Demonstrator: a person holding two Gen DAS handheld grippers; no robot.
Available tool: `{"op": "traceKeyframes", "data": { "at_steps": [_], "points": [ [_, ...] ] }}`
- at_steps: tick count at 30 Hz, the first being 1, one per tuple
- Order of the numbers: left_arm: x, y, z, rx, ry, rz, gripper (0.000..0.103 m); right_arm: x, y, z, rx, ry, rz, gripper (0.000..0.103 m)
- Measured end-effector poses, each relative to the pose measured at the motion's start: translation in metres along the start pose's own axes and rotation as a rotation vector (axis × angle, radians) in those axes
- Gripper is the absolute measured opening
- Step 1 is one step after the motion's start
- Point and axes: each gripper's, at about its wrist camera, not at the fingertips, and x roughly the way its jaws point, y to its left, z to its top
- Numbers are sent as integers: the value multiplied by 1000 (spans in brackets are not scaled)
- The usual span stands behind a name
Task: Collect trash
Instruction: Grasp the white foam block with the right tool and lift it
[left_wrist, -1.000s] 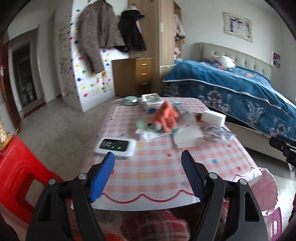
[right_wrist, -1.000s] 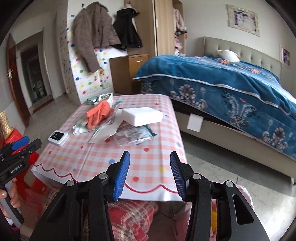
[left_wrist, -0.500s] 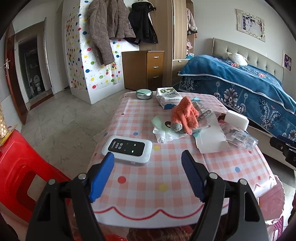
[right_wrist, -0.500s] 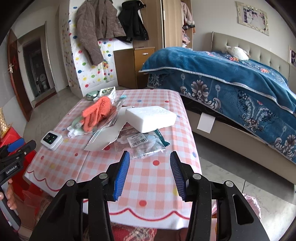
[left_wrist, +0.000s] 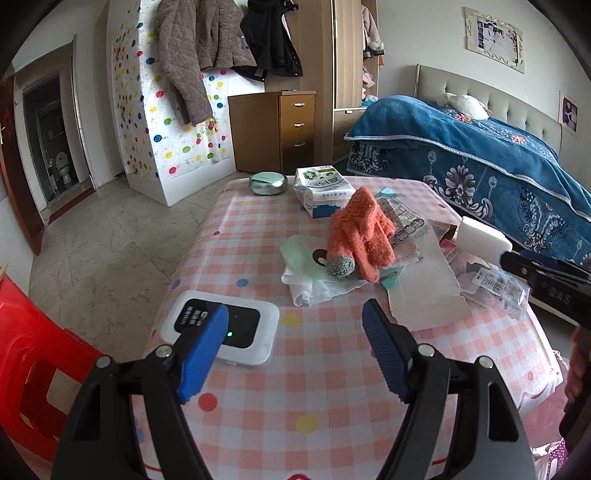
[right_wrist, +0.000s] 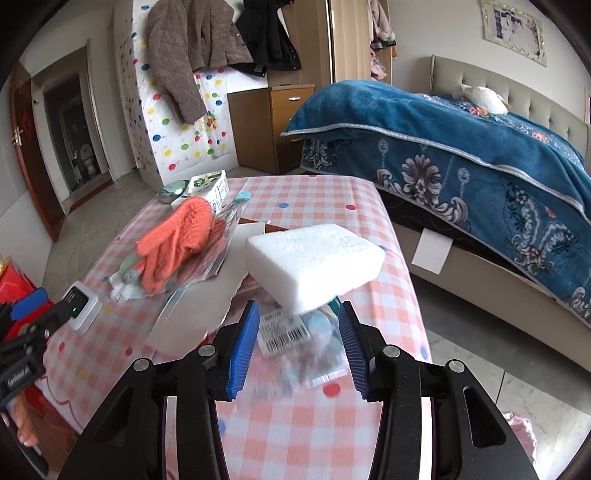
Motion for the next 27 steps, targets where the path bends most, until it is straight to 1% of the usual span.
{"op": "traceKeyframes", "data": {
  "at_steps": [3, 5, 7, 10, 14, 15, 17, 18, 20, 21, 23, 27],
  "points": [
    [3, -1, 0, -1, 4, -7, 73, 11, 1, 6, 22, 3, -21, 45],
    [4, -1, 0, -3, 6, -9, 73, 16, 3, 7, 26, 17, -33, 24],
    [3, 0, -1, -6, 7, -11, 73, 13, 6, 5, 16, 11, -32, 22],
    [0, 0, -2, -12, 8, -12, 73, 4, 6, 2, 5, -10, -28, 20],
    [-10, -7, -6, 6, 5, -28, 73, -22, 0, 0, 18, -68, -22, 20],
    [-13, -10, -6, 12, 4, -34, 73, -38, -5, 0, 22, -94, -23, 21],
    [-19, -21, -7, 36, -1, -60, 73, -49, -8, -1, 25, -113, -28, 21],
    [-21, -26, -8, 47, -3, -69, 74, -62, -15, -3, 32, -130, -40, 21],
    [-27, -40, -9, 76, -11, -94, 83, -75, -23, -8, 42, -142, -53, 21],
    [-30, -52, -10, 98, -16, -118, 84, -78, -26, -9, 45, -144, -56, 22],
    [-33, -67, -13, 131, -19, -141, 88, -89, -37, -17, 60, -145, -72, 22],
    [-32, -108, -18, 205, -16, -188, 88, -100, -53, -29, 88, -138, -86, 23]
  ]
}}
